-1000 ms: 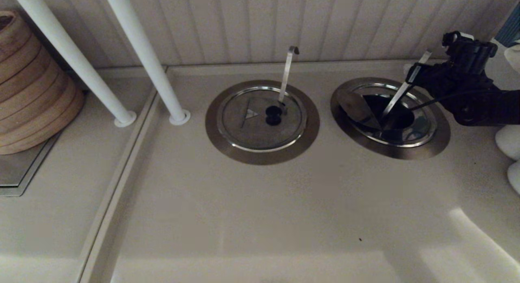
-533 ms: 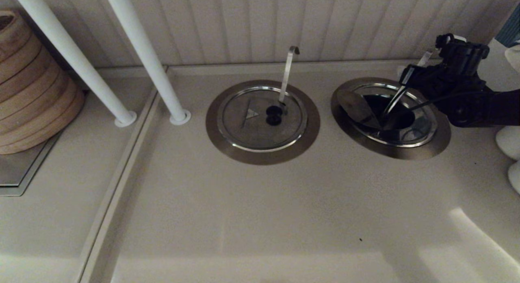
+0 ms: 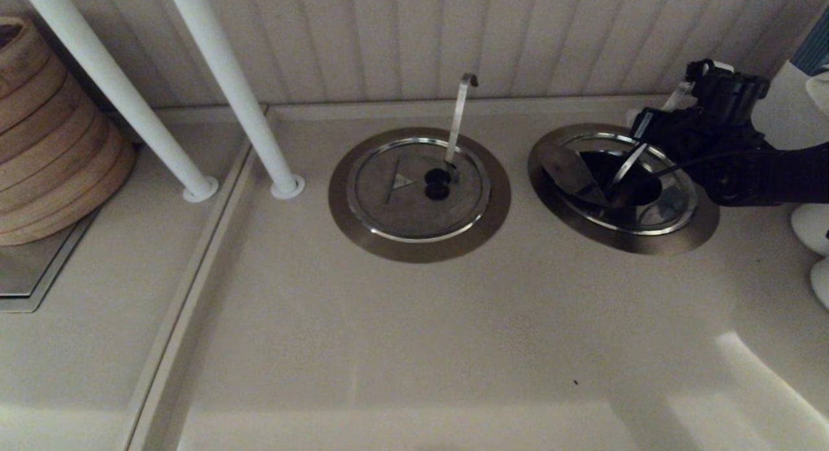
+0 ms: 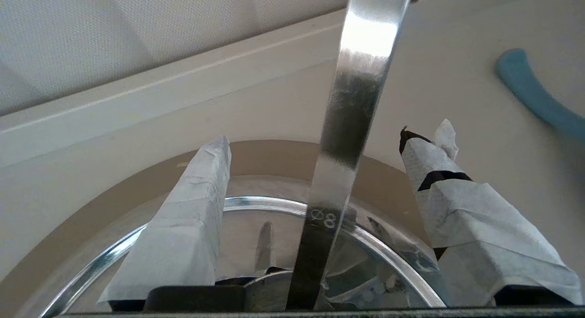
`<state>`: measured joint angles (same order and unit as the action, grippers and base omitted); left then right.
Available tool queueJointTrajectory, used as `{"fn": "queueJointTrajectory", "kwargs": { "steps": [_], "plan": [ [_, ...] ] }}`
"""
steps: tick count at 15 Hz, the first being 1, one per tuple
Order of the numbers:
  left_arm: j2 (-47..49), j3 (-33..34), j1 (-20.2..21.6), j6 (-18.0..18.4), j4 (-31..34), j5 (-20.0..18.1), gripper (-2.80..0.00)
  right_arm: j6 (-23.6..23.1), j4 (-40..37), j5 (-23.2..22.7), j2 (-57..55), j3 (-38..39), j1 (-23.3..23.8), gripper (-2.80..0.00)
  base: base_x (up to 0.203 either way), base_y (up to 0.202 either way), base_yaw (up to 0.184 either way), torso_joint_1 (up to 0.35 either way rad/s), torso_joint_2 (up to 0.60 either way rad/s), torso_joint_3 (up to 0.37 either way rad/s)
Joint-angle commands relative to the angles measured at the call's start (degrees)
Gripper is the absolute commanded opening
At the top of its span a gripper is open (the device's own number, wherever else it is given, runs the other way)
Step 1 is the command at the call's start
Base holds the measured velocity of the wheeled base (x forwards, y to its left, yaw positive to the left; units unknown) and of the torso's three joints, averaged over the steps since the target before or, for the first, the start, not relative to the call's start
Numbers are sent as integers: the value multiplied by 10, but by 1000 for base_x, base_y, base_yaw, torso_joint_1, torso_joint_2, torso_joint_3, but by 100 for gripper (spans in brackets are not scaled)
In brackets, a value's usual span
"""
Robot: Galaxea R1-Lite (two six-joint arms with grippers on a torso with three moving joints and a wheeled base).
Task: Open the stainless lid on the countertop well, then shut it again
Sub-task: Stir with a spoon
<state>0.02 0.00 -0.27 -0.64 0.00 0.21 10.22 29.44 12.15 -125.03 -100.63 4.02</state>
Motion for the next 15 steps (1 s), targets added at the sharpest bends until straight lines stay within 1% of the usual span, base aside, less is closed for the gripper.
{"fn": "queueJointTrajectory", "kwargs": {
  "steps": [1, 4, 5, 15],
  "plan": [
    [1, 0, 0, -1, 0, 0, -280, 1, 2, 1, -7, -3, 1, 0, 0, 0, 0, 0, 0, 0],
    [1, 0, 0, -1, 0, 1, -280, -1, 2, 2, -7, 0, 1, 0, 0, 0, 0, 0, 0, 0],
    [1, 0, 0, -1, 0, 0, -280, 0, 2, 2, -7, -1, 1, -280, 0, 0, 0, 0, 0, 0],
    [1, 0, 0, -1, 0, 0, -280, 1, 10, 2, -2, 1, -1, -280, 0, 0, 0, 0, 0, 0]
  ]
}}
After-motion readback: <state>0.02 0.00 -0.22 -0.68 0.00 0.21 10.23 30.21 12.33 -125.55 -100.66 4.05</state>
